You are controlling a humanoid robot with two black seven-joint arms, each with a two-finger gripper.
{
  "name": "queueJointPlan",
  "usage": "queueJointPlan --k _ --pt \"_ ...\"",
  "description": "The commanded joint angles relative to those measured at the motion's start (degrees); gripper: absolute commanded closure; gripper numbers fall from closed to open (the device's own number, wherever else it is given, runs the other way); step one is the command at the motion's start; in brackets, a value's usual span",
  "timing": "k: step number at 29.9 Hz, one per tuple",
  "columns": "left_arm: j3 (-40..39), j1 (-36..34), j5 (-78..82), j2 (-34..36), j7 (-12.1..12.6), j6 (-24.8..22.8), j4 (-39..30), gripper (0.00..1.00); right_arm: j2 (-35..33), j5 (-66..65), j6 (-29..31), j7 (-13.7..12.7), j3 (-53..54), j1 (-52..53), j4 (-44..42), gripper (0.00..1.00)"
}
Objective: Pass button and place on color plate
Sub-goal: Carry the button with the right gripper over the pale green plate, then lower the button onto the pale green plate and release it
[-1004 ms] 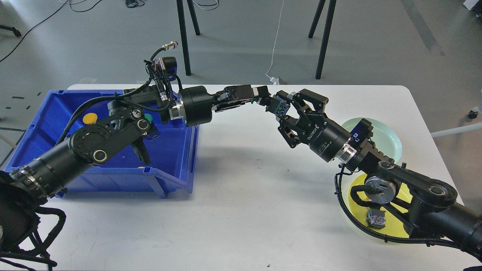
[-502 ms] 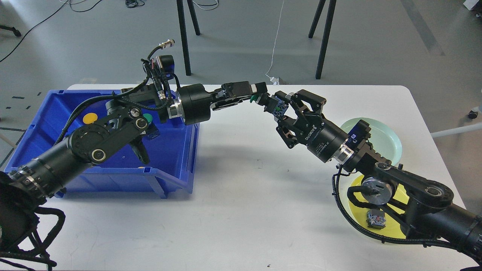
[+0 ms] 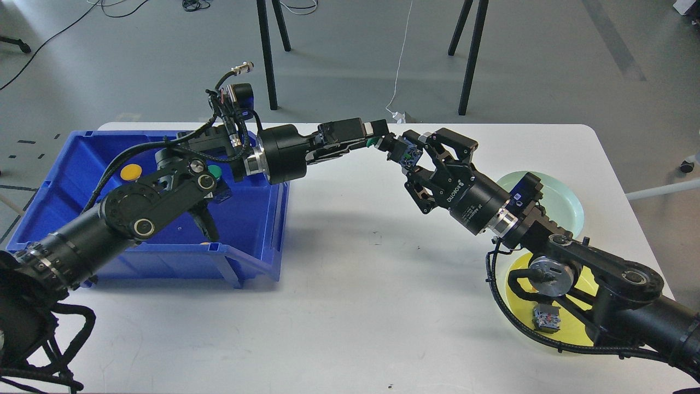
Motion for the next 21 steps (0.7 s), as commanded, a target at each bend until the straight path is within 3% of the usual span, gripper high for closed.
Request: queueJointPlan --k 1,6,9,15,21 --pt "0.0 0.08 -0.95 0.0 0.0 -0.01 0.0 0.25 -4.38 0.37 0.55 0.0 3.54 -2.95 0.05 1.0" --pt "0.17 0.52 -3.33 0.18 0.0 -0.01 0.0 0.21 -12.37 -0.07 0.82 0.0 8.39 -7.78 -1.09 1.0" --pt "0.17 0.52 -3.24 0.18 0.0 -0.01 0.09 0.21 -17.12 -1.65 0.38 0.0 8.3 -8.4 -6.08 1.0" --pt "0.17 0.52 -3.33 0.18 0.0 -0.01 0.09 0.21 -18.8 -9.11 -0.24 0.0 8.21 -8.14 -19.71 1.0" --pt "0.17 0.52 -3.42 0.27 0.0 -0.01 0.09 0.21 -18.54 -18.87 -7.96 0.0 4.62 -7.7 -24.03 1.0"
